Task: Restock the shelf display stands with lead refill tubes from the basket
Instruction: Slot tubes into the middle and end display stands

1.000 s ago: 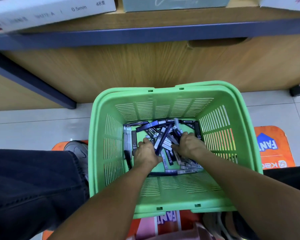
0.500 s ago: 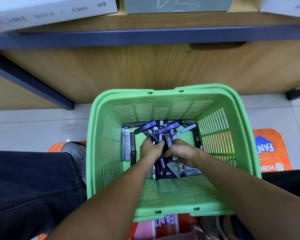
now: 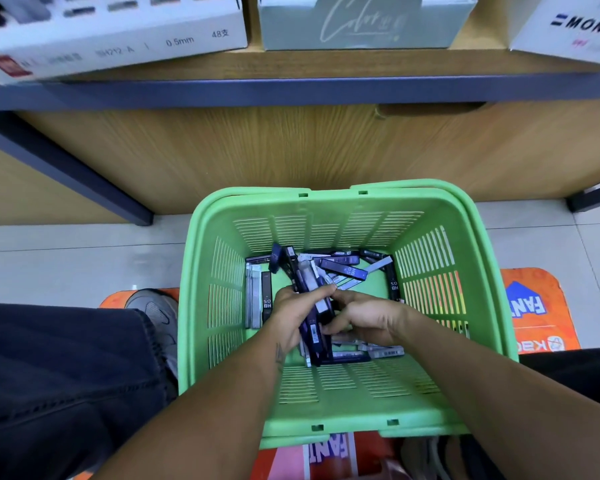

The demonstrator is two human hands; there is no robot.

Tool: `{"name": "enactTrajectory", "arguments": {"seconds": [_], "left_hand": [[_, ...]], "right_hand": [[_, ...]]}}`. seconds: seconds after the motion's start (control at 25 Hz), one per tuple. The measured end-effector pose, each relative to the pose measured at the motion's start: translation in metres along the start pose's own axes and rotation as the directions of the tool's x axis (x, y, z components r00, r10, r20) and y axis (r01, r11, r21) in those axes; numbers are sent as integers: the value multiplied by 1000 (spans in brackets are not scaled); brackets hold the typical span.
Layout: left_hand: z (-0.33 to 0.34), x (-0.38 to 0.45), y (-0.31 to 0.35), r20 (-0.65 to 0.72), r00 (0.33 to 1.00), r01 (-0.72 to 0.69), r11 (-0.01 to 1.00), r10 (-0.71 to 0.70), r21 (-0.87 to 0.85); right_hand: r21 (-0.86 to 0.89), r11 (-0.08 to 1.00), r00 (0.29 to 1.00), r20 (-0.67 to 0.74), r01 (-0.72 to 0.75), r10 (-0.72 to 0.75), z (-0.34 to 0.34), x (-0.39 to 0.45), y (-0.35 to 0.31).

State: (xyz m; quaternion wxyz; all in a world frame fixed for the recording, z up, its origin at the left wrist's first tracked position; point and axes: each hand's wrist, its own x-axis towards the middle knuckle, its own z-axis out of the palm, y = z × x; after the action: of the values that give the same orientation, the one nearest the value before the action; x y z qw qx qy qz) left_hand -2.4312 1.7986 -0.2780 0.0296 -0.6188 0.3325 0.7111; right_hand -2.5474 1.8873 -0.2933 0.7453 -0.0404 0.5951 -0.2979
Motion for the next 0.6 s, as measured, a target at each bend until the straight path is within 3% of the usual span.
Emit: {"name": "enactTrajectory", "arguments": {"seconds": [0.12, 0.36, 0.44, 0.52, 0.6], "left_hand": [[2, -5, 2, -11, 1000, -25, 1000, 25, -4], [5, -11, 4, 36, 994, -104, 989, 101, 106], [4, -10, 4, 48, 989, -146, 983, 142, 114], [5, -13, 6, 65, 984, -171, 979, 165, 114], [6, -16, 6, 64, 982, -182, 979, 177, 91]], "right_hand": [[91, 996, 999, -50, 18, -14, -8, -3, 1], [17, 1000, 967, -254, 8, -4, -22, -13, -7], [-217, 976, 936, -348, -34, -44, -24, -15, -13], [-515, 852, 891, -426, -97, -156, -21, -17, -19], [-586, 807, 855, -455, -76, -250, -18, -21, -25]]}}
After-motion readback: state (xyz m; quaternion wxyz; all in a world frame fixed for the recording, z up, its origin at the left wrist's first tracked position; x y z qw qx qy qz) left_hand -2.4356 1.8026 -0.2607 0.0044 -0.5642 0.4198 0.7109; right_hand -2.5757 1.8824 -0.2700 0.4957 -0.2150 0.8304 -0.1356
